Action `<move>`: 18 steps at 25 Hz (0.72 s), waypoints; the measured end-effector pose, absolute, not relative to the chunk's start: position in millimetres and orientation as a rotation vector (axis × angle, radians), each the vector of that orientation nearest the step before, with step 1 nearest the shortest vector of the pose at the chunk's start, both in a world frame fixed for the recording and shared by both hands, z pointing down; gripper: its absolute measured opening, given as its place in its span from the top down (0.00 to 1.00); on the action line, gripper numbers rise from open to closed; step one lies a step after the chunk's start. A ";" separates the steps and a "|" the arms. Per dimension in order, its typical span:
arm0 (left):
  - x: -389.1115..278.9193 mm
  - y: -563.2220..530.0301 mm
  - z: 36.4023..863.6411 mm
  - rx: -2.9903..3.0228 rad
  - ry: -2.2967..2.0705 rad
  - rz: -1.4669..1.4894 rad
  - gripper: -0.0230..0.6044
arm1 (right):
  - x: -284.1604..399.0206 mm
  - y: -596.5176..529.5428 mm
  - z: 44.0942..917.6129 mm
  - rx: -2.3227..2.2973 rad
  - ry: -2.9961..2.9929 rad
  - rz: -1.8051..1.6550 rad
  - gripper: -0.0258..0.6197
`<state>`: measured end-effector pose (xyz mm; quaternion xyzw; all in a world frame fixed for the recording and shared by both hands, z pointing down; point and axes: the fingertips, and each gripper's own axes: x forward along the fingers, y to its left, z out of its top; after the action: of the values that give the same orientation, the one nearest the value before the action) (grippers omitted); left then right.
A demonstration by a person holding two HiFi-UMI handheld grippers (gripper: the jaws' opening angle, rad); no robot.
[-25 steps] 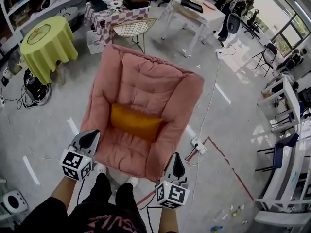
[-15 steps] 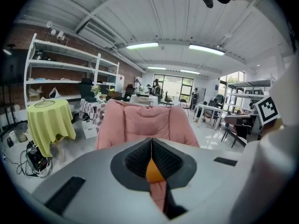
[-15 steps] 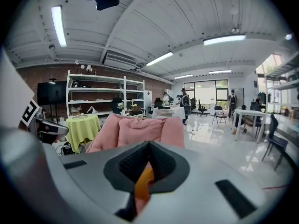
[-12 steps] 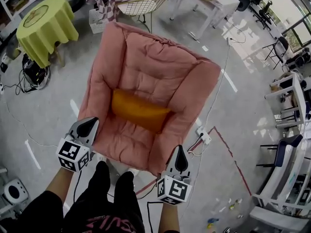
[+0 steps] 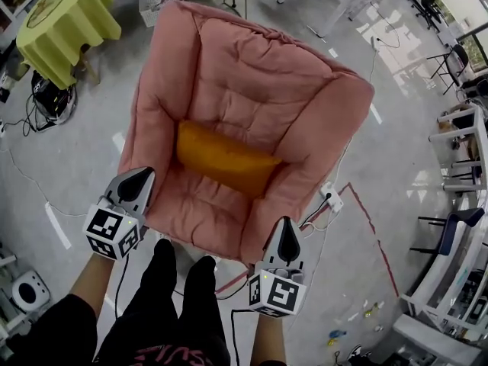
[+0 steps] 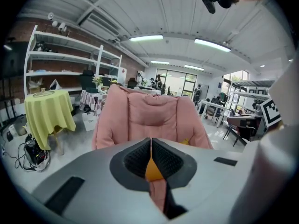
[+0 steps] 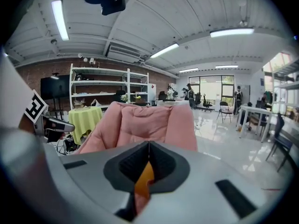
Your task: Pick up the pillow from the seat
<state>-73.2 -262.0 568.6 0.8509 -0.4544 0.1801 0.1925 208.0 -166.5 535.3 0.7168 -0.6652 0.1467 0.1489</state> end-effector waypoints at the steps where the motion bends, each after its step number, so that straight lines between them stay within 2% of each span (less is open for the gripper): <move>1: -71.1 -263.9 574.2 2.386 -1.275 0.504 0.95 | 209.9 -167.1 541.2 2.060 -1.907 0.426 0.93; 18: -58.7 -271.1 675.6 2.311 -1.266 0.553 0.95 | 216.2 -175.7 637.0 2.014 -1.870 0.515 0.93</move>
<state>-58.7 -271.1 675.6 0.8368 -0.4584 0.2003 0.2226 216.2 -175.7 637.0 0.7095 -0.6589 0.1816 0.1716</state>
